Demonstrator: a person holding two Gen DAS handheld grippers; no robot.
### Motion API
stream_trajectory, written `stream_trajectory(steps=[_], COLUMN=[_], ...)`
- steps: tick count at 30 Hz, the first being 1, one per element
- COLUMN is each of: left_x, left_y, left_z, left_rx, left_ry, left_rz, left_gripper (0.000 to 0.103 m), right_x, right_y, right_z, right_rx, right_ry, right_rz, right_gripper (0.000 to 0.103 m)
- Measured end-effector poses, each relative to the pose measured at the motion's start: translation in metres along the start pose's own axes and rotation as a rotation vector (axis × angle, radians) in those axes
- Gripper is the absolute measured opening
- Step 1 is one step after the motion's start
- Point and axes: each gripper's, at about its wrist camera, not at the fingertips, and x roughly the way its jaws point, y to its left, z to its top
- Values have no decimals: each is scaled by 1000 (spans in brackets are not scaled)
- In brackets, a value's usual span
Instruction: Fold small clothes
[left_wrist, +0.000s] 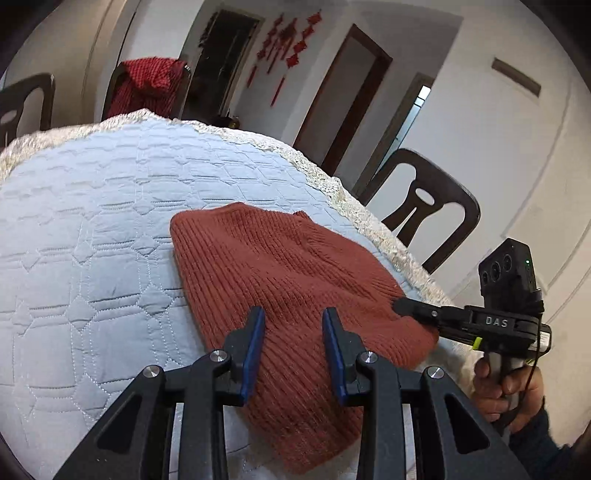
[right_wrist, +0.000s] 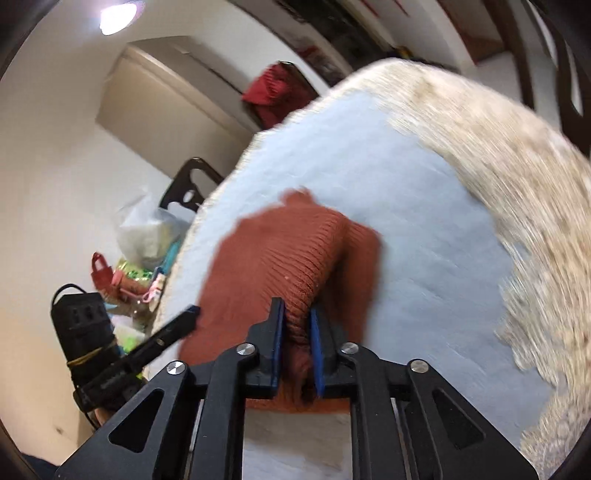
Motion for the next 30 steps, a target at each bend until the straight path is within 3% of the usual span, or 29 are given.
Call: stream_trajectory(steps=[10, 13, 17, 21, 24, 27, 30], left_x=[-4, -6, -19, -22, -9, -4, 0], left_y=[-4, -13, -20, -24, -28, -35, -40], left_z=[-2, -5, -5, -7, -17, -25, -23], left_rx=[22, 60, 89, 111, 123, 142, 148], left_ry=[-2, -5, -21, -11, 21, 9, 15], left_rz=[27, 42, 39, 24, 47, 76, 84], left_gripper=[34, 39, 40, 40, 40, 40, 44], right_x=[-2, -8, -19, -37, -25, -4, -10], right_y=[9, 15, 9, 40, 56, 51, 42], right_z=[-1, -3, -2, -5, -14, -29, -29], right_rx=[-33, -61, -62, -195, -279, -354, -340], right_ry=[-10, -21, -46, -85, -21, 52, 32], right_rz=[3, -5, -66, -55, -47, -139, -139], right_gripper=[11, 11, 11, 11, 11, 7, 4])
